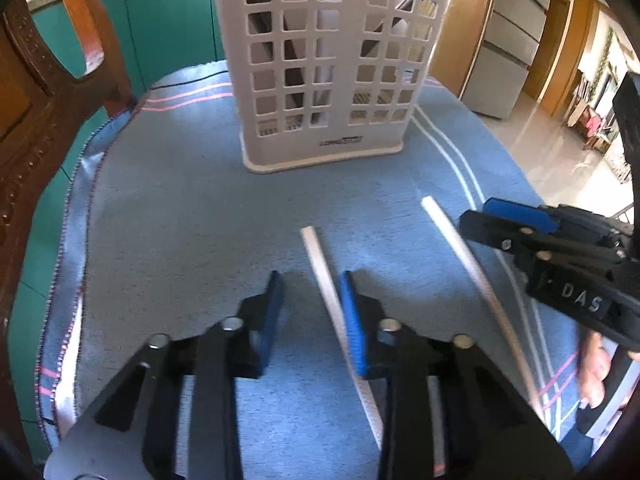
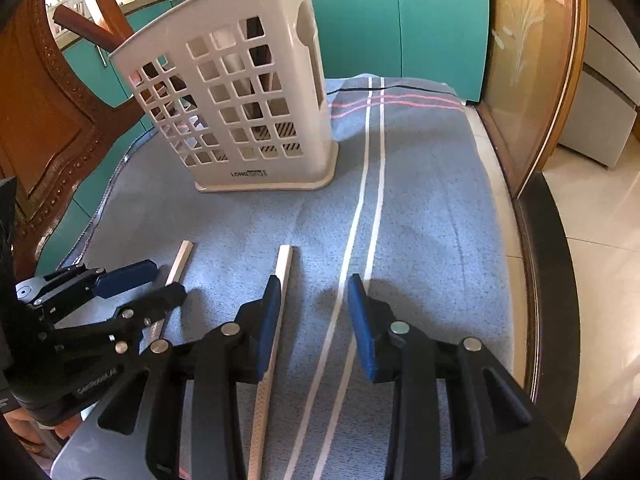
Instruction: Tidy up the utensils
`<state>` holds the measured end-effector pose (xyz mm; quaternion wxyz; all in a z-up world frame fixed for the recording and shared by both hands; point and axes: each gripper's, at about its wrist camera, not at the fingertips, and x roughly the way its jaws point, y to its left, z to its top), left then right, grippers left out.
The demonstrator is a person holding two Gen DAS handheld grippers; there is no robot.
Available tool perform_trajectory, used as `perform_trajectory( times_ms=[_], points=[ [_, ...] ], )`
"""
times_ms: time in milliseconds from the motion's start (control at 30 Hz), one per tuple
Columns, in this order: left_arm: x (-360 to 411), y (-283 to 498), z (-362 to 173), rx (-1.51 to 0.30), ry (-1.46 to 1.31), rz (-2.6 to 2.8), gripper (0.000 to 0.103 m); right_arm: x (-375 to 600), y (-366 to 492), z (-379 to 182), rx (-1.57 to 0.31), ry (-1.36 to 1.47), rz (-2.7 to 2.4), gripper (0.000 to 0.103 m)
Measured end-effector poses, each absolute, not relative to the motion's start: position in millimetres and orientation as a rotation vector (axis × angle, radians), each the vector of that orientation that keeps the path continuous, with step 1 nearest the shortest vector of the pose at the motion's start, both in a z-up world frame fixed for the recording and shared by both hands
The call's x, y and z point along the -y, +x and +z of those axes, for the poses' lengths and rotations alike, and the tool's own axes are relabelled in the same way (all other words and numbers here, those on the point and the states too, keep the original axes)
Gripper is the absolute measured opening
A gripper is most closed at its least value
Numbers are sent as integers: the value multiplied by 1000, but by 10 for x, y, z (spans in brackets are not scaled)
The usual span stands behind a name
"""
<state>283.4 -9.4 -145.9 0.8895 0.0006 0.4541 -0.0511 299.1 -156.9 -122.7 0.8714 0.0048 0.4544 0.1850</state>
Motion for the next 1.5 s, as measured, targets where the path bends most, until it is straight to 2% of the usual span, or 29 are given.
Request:
perform_trajectory(
  times_ms=[267,367,533,867,1033,1500],
  points=[
    [27,2815,-1457,-944,-17,-120,24,1491,2982,-1222,-939,12,407,36],
    [45,2820,-1455,-946,-22,-123,28,1432,2951,-1209,-928,-20,417,41],
    [101,2820,-1464,-944,-2,-131,34,1392,2935,-1239,-935,-51,406,42],
    [136,2824,-1470,-943,9,-132,39,1445,2957,-1260,-946,-36,398,43],
    [151,2829,-1474,-942,18,-132,42,1415,2952,-1265,-946,-44,398,48],
    [148,2834,-1481,-941,24,-134,44,1330,2935,-1290,-946,-71,399,51]
  ],
)
